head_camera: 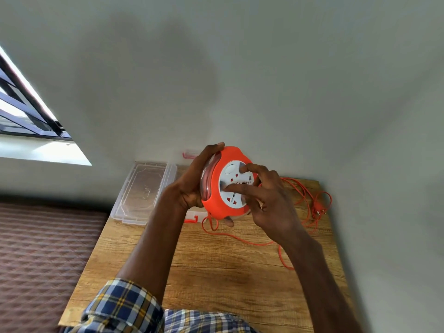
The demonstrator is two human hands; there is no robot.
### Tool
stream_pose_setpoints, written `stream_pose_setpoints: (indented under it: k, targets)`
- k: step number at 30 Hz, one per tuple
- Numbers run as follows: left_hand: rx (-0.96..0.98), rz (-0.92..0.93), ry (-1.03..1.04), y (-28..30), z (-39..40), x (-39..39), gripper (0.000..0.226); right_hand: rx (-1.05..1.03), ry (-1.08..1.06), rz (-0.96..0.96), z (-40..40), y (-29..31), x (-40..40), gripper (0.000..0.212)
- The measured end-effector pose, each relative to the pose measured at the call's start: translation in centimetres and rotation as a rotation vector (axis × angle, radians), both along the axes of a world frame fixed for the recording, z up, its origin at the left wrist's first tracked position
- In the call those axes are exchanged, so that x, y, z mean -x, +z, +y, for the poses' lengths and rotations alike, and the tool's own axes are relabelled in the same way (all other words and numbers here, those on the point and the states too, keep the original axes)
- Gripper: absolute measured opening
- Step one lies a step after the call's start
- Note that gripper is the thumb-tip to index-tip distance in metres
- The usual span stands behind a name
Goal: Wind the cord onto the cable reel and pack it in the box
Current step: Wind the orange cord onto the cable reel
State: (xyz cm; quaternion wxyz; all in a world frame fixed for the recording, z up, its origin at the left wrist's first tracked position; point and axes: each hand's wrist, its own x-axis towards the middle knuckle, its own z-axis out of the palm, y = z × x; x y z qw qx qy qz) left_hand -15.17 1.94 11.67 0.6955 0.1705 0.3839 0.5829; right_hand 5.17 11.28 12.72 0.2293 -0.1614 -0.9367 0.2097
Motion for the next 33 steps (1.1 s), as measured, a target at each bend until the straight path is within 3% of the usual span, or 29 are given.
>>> stream_pose_setpoints:
  k: [8,13,15,20,24,33]
  targets:
    - [-0.027,0.007,-0.051,0.7,0.5,-0.5,0.068,-0.097,-0.156,0.036,-0.6,-0.3,0.1,0.059]
    - [-0.013,0.027,-0.033,1.1,0.6,-0.9,0.069,0.238,-0.407,0.134,-2.0,0.1,1.3,0.052]
    - [-0.011,0.048,-0.014,1.1,0.4,-1.1,0.067,0.223,-0.429,0.119,-2.1,0.4,1.4,0.056]
    - [-0.013,0.050,0.042,1.4,-0.2,-0.8,0.063,0.028,-0.231,0.120,-1.3,0.3,0.8,0.044]
    - [-0.046,0.013,0.037,1.3,-0.3,-0.5,0.062,0.001,0.012,0.138,0.2,-0.5,-0.5,0.061]
    - [-0.014,0.045,-0.009,0.9,-0.5,-0.6,0.065,-0.033,0.095,0.180,0.6,-0.9,-0.9,0.040]
